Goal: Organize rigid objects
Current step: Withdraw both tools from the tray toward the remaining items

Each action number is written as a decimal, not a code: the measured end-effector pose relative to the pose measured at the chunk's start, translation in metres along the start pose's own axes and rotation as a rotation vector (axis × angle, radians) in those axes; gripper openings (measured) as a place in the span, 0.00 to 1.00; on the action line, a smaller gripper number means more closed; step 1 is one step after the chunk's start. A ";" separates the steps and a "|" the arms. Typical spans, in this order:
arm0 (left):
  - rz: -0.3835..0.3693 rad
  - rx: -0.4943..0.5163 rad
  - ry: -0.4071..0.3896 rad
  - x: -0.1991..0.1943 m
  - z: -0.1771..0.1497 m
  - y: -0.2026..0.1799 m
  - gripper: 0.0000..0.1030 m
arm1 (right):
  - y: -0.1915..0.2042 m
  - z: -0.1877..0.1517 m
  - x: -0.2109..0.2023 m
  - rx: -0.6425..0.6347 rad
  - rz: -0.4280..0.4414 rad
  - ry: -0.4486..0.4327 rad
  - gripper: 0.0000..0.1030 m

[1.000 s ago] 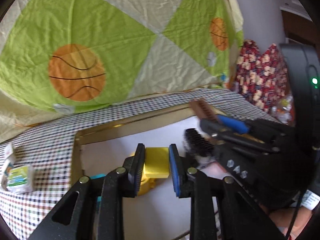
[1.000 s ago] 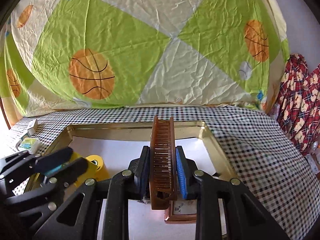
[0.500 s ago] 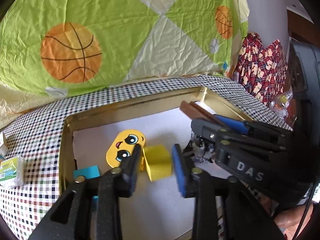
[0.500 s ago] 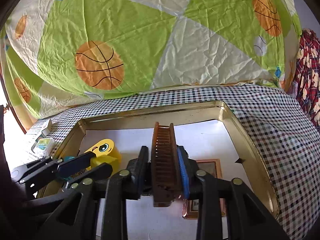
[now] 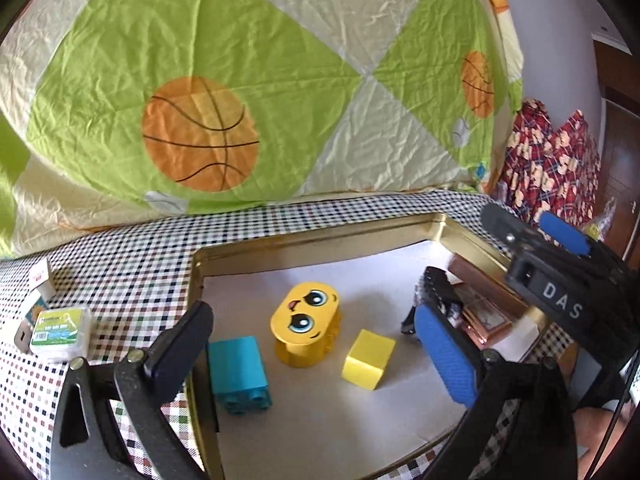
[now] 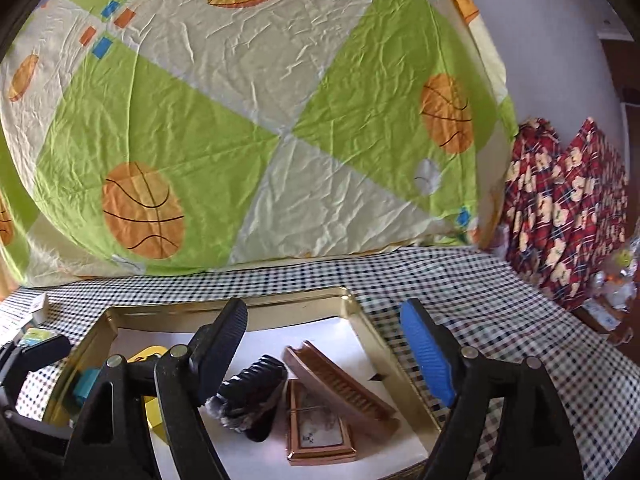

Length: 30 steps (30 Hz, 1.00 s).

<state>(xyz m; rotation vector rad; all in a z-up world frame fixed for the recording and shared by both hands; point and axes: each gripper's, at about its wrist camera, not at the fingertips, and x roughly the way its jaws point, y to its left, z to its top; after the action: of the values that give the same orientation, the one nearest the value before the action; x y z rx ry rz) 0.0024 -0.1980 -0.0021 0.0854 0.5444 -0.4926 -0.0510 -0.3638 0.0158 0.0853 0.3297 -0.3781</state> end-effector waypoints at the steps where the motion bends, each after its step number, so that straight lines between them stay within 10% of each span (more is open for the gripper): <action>1: 0.006 -0.009 0.002 0.001 0.000 0.002 0.99 | 0.002 0.000 0.000 -0.010 -0.011 -0.003 0.79; 30: 0.260 -0.036 -0.165 -0.041 -0.013 0.043 0.99 | 0.000 -0.002 -0.047 0.006 -0.187 -0.233 0.79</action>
<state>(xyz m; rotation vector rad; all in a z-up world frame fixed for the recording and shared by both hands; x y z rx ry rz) -0.0141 -0.1402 0.0061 0.0786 0.3734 -0.2338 -0.0932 -0.3472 0.0293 0.0154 0.1057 -0.5691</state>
